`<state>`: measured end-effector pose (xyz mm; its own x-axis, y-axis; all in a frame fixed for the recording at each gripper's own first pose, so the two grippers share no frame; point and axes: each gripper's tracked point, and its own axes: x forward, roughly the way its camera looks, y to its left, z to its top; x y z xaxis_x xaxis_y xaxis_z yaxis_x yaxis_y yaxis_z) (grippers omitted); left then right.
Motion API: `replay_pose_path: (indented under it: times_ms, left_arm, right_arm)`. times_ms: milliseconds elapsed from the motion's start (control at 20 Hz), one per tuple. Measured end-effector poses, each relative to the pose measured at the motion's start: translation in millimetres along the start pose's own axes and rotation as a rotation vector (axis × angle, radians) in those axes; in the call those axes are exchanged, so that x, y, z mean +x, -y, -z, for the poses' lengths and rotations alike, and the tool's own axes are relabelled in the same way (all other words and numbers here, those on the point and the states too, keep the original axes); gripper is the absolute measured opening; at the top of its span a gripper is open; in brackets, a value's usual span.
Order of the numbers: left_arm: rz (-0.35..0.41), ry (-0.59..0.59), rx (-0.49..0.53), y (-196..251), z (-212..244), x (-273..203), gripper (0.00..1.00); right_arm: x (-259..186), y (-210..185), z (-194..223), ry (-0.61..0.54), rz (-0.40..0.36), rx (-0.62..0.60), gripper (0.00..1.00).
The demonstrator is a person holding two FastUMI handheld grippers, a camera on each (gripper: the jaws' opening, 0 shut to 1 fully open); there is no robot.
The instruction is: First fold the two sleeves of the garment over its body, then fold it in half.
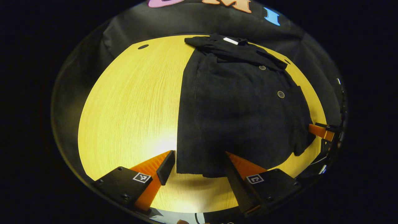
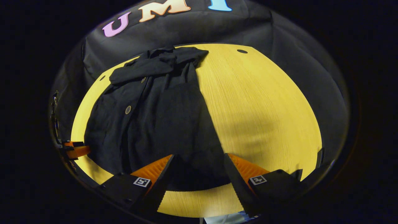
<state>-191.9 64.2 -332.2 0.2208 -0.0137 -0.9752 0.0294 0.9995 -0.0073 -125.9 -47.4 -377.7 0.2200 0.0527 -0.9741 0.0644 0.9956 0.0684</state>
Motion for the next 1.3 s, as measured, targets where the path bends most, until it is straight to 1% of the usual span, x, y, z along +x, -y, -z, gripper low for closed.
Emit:
replay_pose_path:
  times_ms: [100,150,200,250,300,450,500,550,600,650,700,750,850,950,1050,1300]
  left_arm:
    - [-0.012,-0.005,0.036,0.6,1.7,0.6,0.95]
    - [-0.011,-0.008,0.058,1.2,1.9,0.7,0.93]
    - [-0.004,-0.008,0.073,2.9,1.1,0.2,0.93]
    - [0.001,-0.012,0.079,6.2,2.2,2.4,0.88]
    - [0.008,-0.012,0.088,10.4,1.8,3.0,0.83]
    - [0.028,0.003,0.106,21.7,0.9,4.3,0.30]
    - [0.025,0.012,0.105,23.1,0.4,4.1,0.19]
    - [0.020,0.019,0.108,24.4,0.3,5.2,0.12]
    - [0.029,0.027,0.116,27.4,-0.7,5.3,0.07]
    - [0.046,0.033,0.117,28.4,-0.6,4.0,0.04]
    - [0.062,0.030,0.106,28.3,-1.0,4.4,0.01]
    - [0.082,0.032,0.089,28.6,-1.7,4.7,0.00]
    - [0.105,0.032,0.041,27.3,-2.4,4.3,0.00]
    - [0.099,0.029,0.013,24.8,-4.0,3.3,0.00]
    - [0.104,0.035,-0.012,26.8,-9.2,-1.5,0.00]
    - [0.121,0.107,-0.015,28.4,-49.2,-22.5,0.00]
  right_arm:
    - [2.2,0.4,5.5,-0.020,0.016,-0.005,0.99]
    - [2.9,0.6,3.4,-0.006,0.018,-0.017,0.97]
    - [1.6,-0.1,4.5,-0.013,0.016,-0.026,0.99]
    - [2.2,-2.2,5.1,-0.013,0.012,-0.031,0.98]
    - [1.4,-5.9,4.0,-0.012,0.007,-0.033,0.92]
    - [4.6,-21.6,3.7,-0.019,-0.024,-0.078,0.45]
    - [3.7,-24.5,3.4,-0.017,-0.014,-0.093,0.29]
    - [2.6,-26.1,1.8,-0.010,-0.010,-0.120,0.14]
    - [0.4,-26.3,1.3,-0.002,-0.005,-0.139,0.08]
    - [4.1,-27.2,2.6,-0.003,-0.006,-0.150,0.04]
    - [2.7,-28.7,1.1,-0.008,-0.027,-0.149,0.03]
    - [3.9,-29.5,0.7,-0.012,-0.042,-0.124,0.02]
    - [3.4,-29.7,-0.8,-0.023,-0.055,-0.080,0.02]
    - [-0.5,-30.9,-4.2,-0.022,-0.055,-0.079,0.02]
    - [-8.7,-37.7,-12.4,-0.008,-0.071,-0.084,0.02]
    - [-36.0,-55.3,-61.7,0.082,-0.124,-0.084,0.02]
